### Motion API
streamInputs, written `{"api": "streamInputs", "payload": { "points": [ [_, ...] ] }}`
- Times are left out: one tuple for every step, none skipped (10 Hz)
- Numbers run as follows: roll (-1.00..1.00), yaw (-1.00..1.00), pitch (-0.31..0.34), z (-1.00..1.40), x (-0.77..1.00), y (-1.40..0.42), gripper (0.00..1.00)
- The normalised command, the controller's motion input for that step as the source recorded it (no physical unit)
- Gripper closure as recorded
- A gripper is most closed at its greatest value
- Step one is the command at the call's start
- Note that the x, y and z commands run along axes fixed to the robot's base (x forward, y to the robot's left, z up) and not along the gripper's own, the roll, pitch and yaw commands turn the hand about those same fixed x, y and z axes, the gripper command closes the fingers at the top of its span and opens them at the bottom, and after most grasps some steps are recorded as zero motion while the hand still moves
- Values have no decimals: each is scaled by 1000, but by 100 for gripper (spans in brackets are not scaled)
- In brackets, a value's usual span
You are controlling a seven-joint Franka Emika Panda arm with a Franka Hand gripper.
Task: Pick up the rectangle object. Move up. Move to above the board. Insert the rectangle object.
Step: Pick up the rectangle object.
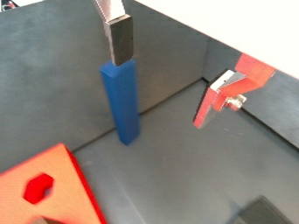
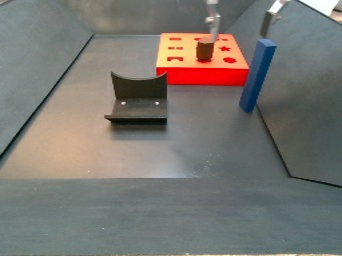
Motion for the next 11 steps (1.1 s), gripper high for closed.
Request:
{"api": "streamInputs", "payload": {
  "points": [
    [3, 11, -187, -17, -757, -154, 0],
    [50, 89, -174, -63, -657, -120, 0],
    [230, 334, -123, -243, -449, -117, 0],
    [297, 440, -61, -254, -300, -80, 0],
    [343, 403, -7, -246, -197, -74, 0],
    [283, 231, 0, -243, -11, -3, 0],
    [156, 0, 26, -271, 11, 0, 0],
    [99, 0, 19, -349, 57, 0, 0],
    [0, 0, 0, -420, 0, 14, 0],
    [-3, -3, -13, -346, 0, 0, 0],
    [-13, 0, -37, -323, 0, 0, 0]
  ]
}}
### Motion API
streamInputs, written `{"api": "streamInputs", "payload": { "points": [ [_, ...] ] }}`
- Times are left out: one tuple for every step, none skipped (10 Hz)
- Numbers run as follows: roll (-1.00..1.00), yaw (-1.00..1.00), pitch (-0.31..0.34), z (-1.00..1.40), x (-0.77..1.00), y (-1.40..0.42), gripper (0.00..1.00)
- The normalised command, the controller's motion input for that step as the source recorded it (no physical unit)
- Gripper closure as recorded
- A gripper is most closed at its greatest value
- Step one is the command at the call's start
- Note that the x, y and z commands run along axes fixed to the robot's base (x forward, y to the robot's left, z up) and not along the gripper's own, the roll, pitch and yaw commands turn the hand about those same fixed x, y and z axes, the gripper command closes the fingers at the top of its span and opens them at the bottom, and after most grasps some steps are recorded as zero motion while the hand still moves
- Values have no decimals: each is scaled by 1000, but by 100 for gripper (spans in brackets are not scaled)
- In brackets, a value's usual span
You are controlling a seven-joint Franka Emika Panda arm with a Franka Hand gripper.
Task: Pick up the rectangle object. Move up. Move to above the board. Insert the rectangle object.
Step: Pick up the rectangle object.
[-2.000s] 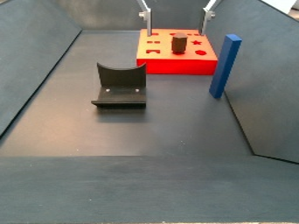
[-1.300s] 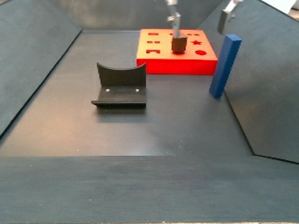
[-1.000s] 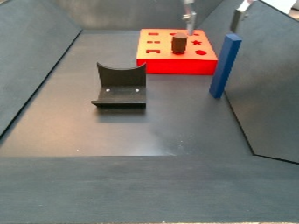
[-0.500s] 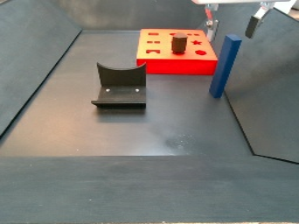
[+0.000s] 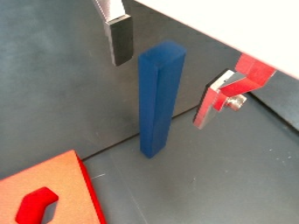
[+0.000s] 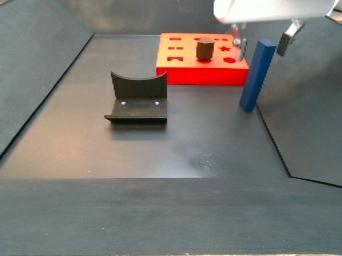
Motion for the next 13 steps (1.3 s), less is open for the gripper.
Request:
{"api": "streamInputs", "payload": {
  "points": [
    [-51, 0, -66, -286, -17, 9, 0],
    [-64, 0, -61, -143, 0, 0, 0],
    [0, 0, -19, 0, 0, 0, 0],
    [0, 0, 0, 0, 0, 0, 0],
    [0, 0, 0, 0, 0, 0, 100],
    [0, 0, 0, 0, 0, 0, 100],
    [0, 0, 0, 0, 0, 0, 100],
    [0, 0, 0, 0, 0, 0, 100],
    [0, 0, 0, 0, 0, 0, 100],
    [0, 0, 0, 0, 0, 0, 100],
    [0, 0, 0, 0, 0, 0, 100],
    [0, 0, 0, 0, 0, 0, 100],
    [0, 0, 0, 0, 0, 0, 100]
  ]
}}
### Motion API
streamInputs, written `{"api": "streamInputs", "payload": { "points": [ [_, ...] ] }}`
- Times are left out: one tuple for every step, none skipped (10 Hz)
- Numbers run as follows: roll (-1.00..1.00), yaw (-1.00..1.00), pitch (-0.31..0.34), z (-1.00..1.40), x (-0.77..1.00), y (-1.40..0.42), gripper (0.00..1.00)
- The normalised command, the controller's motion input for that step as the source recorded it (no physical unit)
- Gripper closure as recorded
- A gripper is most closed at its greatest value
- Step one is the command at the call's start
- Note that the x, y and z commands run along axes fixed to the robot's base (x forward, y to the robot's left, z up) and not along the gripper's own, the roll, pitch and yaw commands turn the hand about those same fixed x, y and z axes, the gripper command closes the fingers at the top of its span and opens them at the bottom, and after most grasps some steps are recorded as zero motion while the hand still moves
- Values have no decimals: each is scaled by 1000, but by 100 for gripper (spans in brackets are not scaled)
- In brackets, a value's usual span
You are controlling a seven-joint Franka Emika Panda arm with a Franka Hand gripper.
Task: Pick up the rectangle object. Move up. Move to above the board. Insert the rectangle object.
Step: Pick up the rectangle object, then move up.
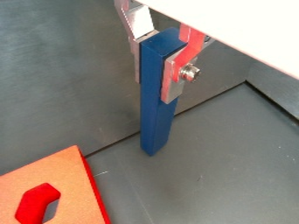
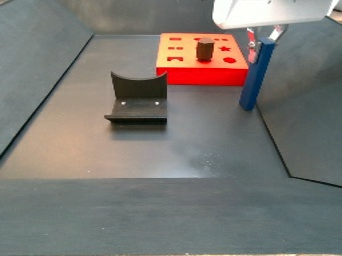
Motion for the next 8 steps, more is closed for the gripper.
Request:
{"api": "streamInputs", "payload": {
  "points": [
    [0, 0, 0, 0, 0, 0, 100],
    [0, 0, 0, 0, 0, 0, 100],
    [0, 0, 0, 833, 0, 0, 100],
    [5, -12, 34, 778, -13, -33, 100],
    [10, -12, 58, 679, -13, -23, 100],
    [13, -12, 64, 595, -7, -17, 100],
    [20, -13, 75, 406, 4, -9, 100],
    [25, -14, 79, 258, 12, -4, 100]
  ]
}}
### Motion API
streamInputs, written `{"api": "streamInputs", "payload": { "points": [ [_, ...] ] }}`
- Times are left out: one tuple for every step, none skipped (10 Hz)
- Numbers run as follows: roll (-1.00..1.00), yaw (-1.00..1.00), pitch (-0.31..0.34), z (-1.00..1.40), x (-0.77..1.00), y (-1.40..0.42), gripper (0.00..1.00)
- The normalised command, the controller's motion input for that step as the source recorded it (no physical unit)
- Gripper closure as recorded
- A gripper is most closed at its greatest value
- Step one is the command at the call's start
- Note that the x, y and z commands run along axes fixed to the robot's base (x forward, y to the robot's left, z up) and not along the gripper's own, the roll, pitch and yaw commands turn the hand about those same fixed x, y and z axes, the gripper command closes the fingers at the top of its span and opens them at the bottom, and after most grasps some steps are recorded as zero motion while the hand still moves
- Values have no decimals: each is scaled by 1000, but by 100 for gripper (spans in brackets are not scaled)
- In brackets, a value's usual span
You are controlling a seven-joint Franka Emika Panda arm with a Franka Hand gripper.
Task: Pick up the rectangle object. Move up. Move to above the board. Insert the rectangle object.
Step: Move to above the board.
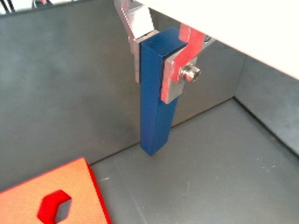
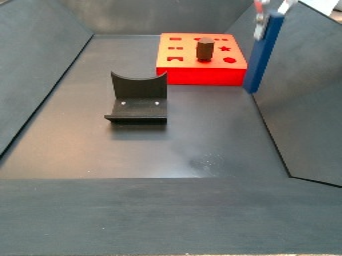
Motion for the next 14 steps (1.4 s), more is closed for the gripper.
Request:
{"api": "streamInputs", "payload": {
  "points": [
    [-302, -84, 154, 1000, 16, 64, 100],
    [-301, -82, 154, 1000, 24, 70, 100],
    [-296, -76, 140, 1000, 13, 65, 100],
    [-283, -69, 118, 1000, 11, 61, 100],
    [-225, -53, 90, 1000, 11, 57, 100],
    [-180, -43, 79, 1000, 14, 52, 100],
    [-151, -37, 72, 819, 14, 27, 100],
    [-145, -35, 72, 711, 13, 22, 100],
    [-137, -35, 73, 496, 15, 14, 100],
    [-129, -34, 74, 279, 14, 6, 100],
    [130, -1000, 151, 207, 527, -1000, 100],
    [159, -1000, 163, 181, 535, -1000, 100],
    [194, -817, 207, 179, 558, -1000, 100],
    [48, -473, 211, 187, 579, -1000, 100]
  ]
}}
